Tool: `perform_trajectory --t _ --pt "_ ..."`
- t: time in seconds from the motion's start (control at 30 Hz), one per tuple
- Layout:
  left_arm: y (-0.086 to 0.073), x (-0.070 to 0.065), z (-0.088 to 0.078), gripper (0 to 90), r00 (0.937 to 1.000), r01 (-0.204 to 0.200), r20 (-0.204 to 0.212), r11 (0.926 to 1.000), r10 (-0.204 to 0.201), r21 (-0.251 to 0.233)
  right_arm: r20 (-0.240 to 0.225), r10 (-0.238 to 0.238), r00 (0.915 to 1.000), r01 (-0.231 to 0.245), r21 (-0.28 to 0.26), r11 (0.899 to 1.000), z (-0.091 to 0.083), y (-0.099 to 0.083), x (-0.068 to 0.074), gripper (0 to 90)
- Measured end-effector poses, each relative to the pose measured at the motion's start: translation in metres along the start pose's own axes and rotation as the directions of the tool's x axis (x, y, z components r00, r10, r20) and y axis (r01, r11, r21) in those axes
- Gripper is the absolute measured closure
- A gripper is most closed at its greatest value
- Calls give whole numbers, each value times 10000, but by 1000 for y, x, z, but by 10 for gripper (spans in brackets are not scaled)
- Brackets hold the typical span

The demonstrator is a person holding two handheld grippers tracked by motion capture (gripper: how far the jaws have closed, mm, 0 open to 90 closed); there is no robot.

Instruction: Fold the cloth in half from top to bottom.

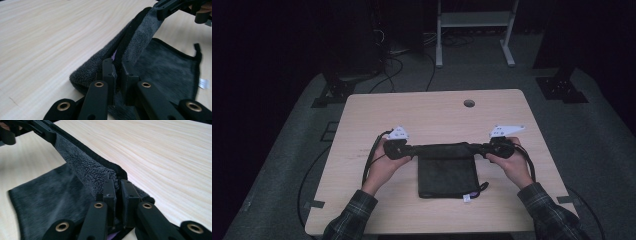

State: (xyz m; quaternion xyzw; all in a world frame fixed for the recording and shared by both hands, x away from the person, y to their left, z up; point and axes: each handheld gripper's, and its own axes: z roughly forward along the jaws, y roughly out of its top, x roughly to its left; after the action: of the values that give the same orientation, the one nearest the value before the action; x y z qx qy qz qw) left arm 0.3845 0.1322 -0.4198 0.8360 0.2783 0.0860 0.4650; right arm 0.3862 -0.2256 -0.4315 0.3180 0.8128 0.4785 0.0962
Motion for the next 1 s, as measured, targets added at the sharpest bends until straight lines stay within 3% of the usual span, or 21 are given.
perform_trajectory --t 0.17,0.33,0.5,0.63,0.7,0.77,0.87,1.0 --pt "-9 -13 -8 832 9996 90 277 9999 -91 46 -219 -276 9994 275 -72 9996 -12 -8 16 826" --pt "-24 -24 -8 831 9987 168 471 9988 -190 468 -386 -493 9980 503 249 9984 -15 -21 33 824" --pt "-33 -34 -5 827 9976 97 677 9964 -155 847 -467 -581 9972 606 529 9968 -17 -34 40 822" --pt "-39 -41 -4 818 9972 3 746 9916 -101 1296 -595 -506 9969 551 773 9955 -19 -44 47 815" --pt "-44 -43 -2 799 9971 -95 759 9853 -36 1704 -619 -527 9967 583 933 9939 -18 -49 49 806" --pt "-47 -45 -2 765 9970 -97 775 9839 -42 1786 -705 -581 9958 667 1264 9897 -17 -53 51 779" --pt "-44 -48 -10 727 9959 -177 907 9863 28 1639 -906 -653 9937 743 992 9923 -23 -53 51 726" --pt "-35 -50 -21 723 9934 -150 1151 9929 13 1180 -984 -593 9934 616 196 9979 -35 -43 49 738"
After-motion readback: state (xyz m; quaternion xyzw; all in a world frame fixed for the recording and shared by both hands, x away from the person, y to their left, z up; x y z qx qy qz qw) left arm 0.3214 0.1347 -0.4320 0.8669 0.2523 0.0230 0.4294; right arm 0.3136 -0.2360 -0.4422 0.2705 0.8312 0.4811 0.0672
